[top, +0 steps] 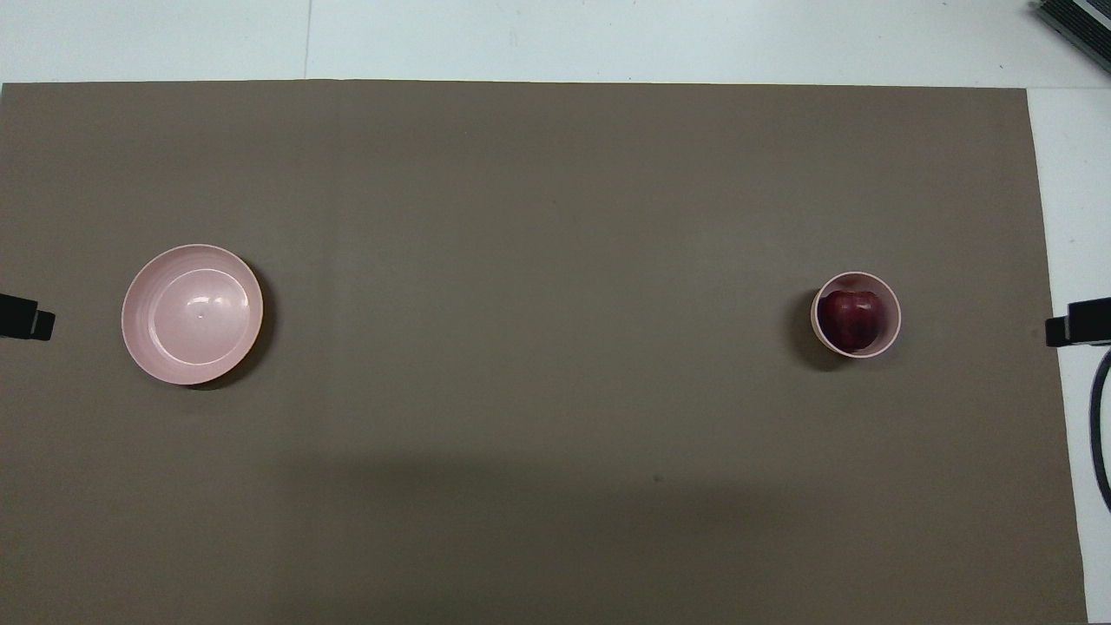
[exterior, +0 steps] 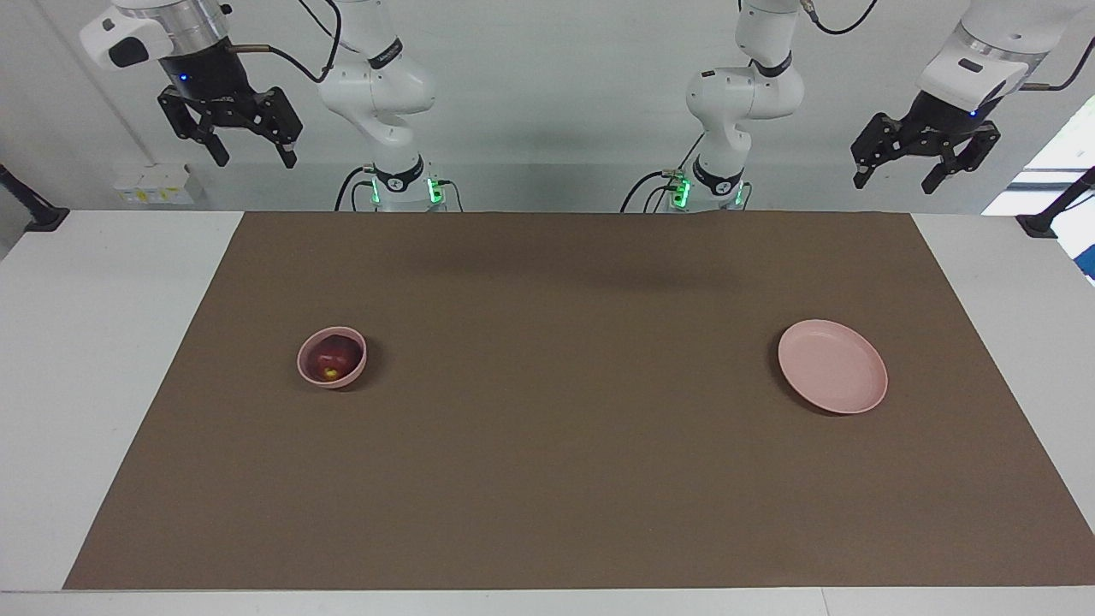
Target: Move apple from plate to bowl
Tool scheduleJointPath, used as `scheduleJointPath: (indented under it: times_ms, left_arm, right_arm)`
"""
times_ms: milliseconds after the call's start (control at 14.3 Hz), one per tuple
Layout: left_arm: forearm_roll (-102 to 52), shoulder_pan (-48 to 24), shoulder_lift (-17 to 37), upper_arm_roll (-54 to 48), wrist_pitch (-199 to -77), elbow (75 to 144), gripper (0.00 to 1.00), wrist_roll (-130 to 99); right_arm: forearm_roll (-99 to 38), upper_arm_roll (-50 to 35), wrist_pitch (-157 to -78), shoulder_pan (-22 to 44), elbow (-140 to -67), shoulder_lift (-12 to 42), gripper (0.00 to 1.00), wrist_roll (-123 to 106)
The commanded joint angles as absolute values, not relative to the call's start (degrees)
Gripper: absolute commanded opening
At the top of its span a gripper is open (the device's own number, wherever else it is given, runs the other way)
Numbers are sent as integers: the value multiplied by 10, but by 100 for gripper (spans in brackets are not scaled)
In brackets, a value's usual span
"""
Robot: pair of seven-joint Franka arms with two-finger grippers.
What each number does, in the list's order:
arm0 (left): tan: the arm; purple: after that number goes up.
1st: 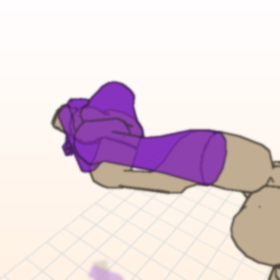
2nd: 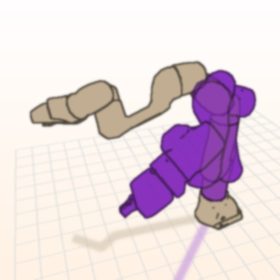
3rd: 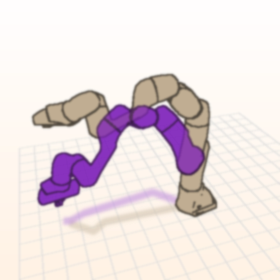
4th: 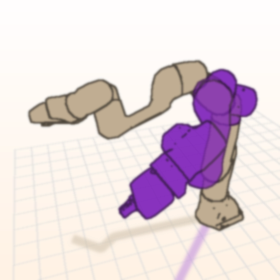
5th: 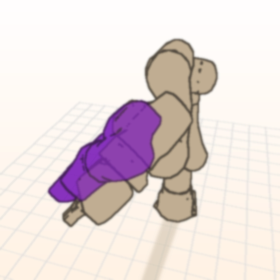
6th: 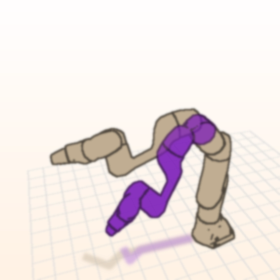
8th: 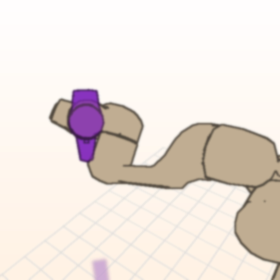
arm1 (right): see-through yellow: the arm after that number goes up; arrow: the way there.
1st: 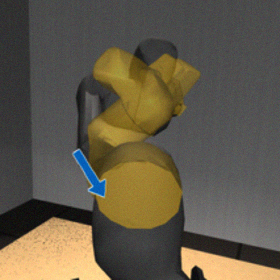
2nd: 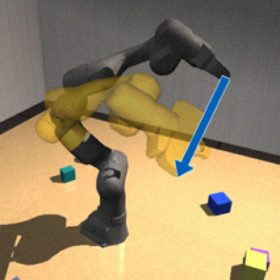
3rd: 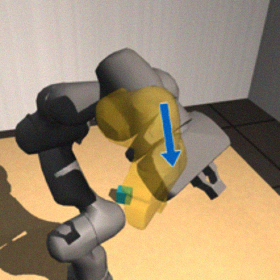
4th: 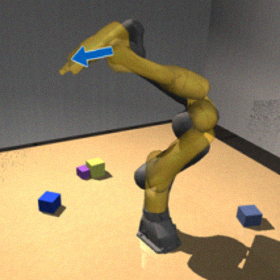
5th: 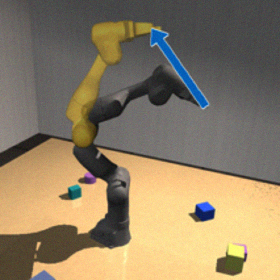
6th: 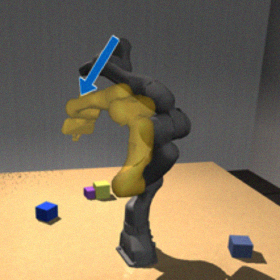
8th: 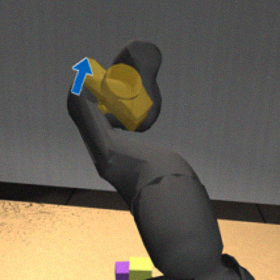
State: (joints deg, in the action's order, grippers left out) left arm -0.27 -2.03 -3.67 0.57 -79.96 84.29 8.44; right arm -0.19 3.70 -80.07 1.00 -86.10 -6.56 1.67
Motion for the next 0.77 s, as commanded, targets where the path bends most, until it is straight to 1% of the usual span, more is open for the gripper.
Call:
scheduleJointPath:
  times_ms: [0, 489, 699]
  left_arm:
    - [-8, -15, -41, -2, -796, 843, 100, 87]
    - [-14, -11, -42, -4, -794, 845, 100, 70]
    - [-14, -10, -43, -4, -793, 846, 100, 74]
  right_arm:
    - [29, 28, -806, 9, -881, -80, 100, -10]
    - [25, 20, -790, 10, -887, -87, 100, -8]
    - [25, 20, -793, 9, -902, -97, 100, -10]
